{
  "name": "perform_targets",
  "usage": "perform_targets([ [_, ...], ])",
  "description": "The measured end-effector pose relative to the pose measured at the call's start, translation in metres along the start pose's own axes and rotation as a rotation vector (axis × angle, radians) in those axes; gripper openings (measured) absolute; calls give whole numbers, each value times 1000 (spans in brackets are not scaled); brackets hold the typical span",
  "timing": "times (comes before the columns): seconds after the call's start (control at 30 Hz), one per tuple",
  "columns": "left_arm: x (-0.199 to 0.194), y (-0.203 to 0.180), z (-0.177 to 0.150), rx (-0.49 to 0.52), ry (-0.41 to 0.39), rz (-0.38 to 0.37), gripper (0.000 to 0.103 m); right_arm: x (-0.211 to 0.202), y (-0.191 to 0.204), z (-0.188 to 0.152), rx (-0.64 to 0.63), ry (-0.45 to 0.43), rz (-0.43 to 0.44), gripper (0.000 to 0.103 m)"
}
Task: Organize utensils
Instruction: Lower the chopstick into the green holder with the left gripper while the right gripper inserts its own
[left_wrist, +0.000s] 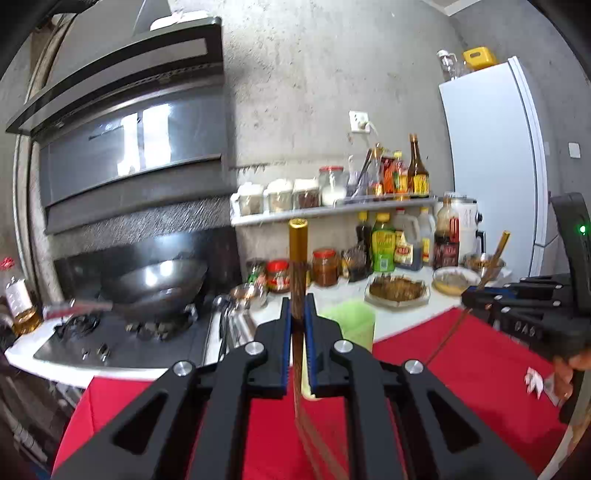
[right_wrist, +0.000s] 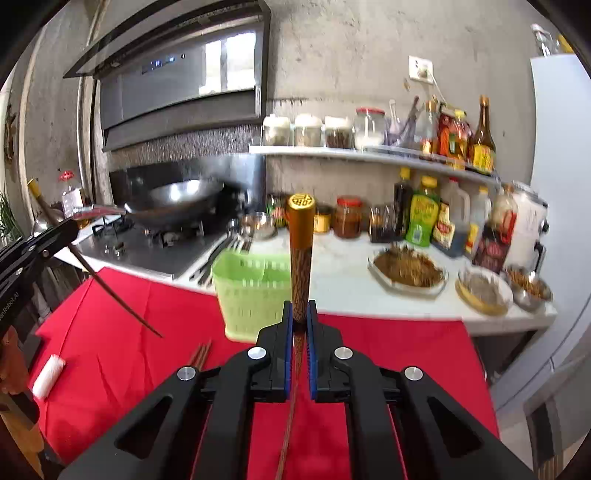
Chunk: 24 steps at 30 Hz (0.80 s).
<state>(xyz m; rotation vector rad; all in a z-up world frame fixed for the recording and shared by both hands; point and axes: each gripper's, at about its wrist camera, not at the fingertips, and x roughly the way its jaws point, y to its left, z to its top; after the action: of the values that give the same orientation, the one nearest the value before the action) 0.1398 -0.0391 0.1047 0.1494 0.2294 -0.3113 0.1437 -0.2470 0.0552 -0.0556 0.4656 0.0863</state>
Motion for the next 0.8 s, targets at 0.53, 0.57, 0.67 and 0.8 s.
perform_targets([
  [0.53,100,-12,61,-35,8,-32,7,55,-8,92,0,-77,63,7],
  [0.57,108,-13,57,-40,28,-38,7,61,-7,91,-2,-67,64,7],
  [0.67,132,-14,36,-57,101,-58,7,85,-4,82,-10,-17,72,7],
  [0.8,153,-9,14,-75,159,-57,7,113,-1,63,-25,49,75,7],
])
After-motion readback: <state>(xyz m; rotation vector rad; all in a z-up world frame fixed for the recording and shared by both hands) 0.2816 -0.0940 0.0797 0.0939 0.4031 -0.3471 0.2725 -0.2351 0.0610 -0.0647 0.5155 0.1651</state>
